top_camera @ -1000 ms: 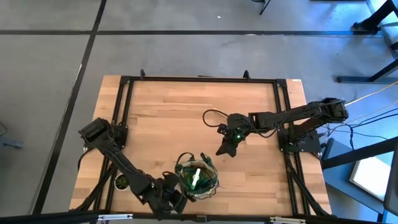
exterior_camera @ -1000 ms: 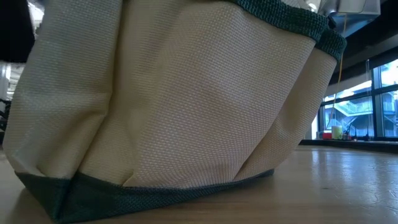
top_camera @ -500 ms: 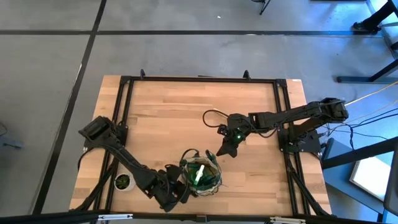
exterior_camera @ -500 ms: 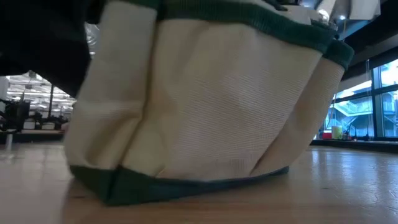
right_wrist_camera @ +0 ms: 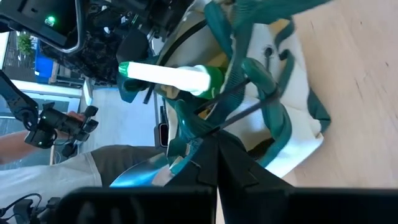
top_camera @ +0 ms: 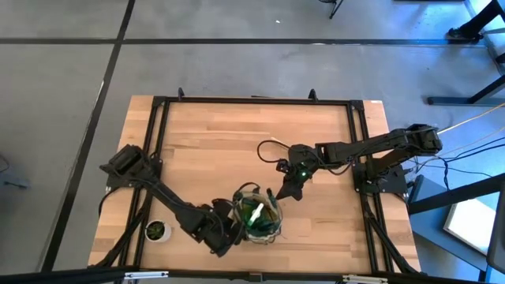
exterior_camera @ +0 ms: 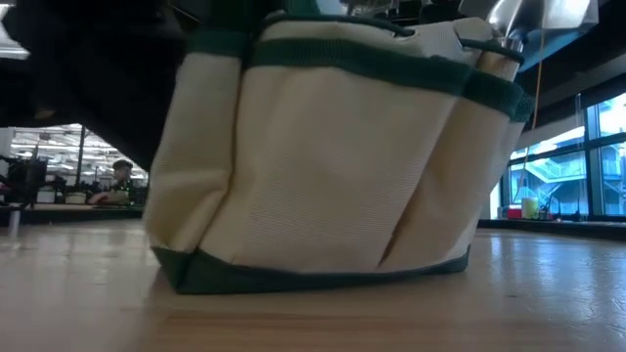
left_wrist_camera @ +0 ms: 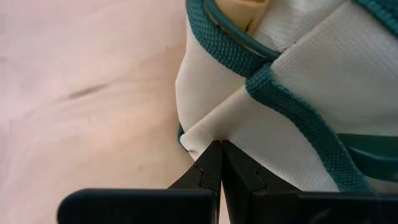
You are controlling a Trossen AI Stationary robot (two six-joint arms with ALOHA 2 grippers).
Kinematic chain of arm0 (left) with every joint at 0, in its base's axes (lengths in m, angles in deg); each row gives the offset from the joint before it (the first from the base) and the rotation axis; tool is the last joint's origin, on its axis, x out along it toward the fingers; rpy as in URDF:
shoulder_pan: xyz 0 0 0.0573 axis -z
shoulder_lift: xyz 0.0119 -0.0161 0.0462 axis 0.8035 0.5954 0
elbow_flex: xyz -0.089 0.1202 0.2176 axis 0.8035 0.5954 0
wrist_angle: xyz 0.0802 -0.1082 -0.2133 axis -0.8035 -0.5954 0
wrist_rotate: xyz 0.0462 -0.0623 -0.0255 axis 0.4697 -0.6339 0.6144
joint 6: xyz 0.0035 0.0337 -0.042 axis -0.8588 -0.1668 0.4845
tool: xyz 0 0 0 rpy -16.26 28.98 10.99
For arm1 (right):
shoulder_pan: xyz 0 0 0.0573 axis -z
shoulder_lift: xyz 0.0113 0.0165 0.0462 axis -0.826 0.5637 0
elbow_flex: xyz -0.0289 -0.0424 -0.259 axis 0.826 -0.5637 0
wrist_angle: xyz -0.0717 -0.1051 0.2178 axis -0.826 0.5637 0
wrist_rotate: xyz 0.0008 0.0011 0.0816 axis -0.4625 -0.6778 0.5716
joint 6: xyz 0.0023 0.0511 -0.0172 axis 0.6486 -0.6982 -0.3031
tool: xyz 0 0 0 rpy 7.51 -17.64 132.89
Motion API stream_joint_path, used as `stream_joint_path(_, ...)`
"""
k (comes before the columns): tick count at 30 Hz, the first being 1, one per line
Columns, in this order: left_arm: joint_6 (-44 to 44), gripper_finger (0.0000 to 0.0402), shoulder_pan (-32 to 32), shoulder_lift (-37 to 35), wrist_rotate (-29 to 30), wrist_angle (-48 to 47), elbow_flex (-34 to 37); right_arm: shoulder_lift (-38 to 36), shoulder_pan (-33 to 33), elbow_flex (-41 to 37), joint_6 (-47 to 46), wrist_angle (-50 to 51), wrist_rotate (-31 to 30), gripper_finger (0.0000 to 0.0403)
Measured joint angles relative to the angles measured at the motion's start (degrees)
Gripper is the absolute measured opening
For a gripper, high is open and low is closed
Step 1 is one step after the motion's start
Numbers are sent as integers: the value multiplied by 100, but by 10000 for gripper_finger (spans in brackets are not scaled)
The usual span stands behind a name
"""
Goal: Pick & Place Garden tools in Gardening bag
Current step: Put the brown hand rake into the gardening bag
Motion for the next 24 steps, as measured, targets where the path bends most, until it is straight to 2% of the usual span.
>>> stream_joint_path(8, -356, 1, -331, 0, 1, -84, -2, 0, -2, 0, 0, 0, 3, 0)
stream_joint_path(16, -302, 1, -450, -52, -4, -597, -7, 0, -2, 0, 53, 2, 1, 0)
stream_joint_path(24, 260, 1, -320, -553, 198, -1422, 125, -2, 178, 4, 263, 201, 106, 0)
